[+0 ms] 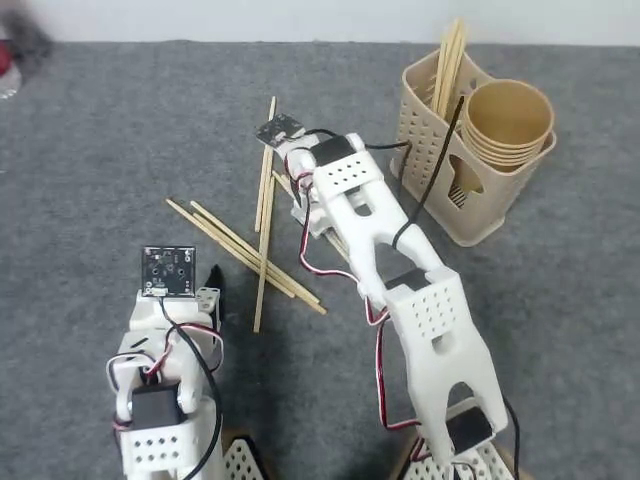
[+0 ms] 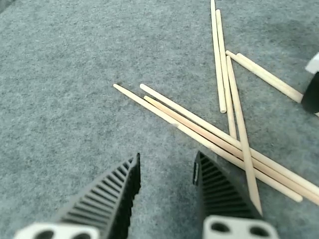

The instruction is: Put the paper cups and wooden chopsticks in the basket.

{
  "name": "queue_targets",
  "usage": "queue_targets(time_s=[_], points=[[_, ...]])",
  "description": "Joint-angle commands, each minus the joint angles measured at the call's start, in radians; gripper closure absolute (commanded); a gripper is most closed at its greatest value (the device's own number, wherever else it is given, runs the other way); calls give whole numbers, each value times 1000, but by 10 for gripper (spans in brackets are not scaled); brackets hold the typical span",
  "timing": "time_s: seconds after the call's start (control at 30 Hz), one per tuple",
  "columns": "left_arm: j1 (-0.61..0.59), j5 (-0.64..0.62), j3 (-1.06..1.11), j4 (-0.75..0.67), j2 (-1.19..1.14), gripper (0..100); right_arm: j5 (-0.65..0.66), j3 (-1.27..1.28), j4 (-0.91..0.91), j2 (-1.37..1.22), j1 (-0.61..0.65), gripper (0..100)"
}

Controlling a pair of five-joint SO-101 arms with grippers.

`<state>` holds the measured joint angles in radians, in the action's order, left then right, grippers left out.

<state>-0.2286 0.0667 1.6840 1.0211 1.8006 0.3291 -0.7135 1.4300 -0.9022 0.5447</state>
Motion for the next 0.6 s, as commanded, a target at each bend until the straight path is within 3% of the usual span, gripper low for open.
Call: queue_targets(time_s=[0.0,0.2,0.3,0.57], points=[[8,0,-5,-17,18,830,37,-44,36,-30,-10,894],[8,0,-5,-18,18,830,40,-78,64,-45,-5,891],[8,0,-4,-18,18,830,40,-78,64,-45,-10,996],[8,0,-4,-18,18,830,74,-109,114,-22,-13,991]])
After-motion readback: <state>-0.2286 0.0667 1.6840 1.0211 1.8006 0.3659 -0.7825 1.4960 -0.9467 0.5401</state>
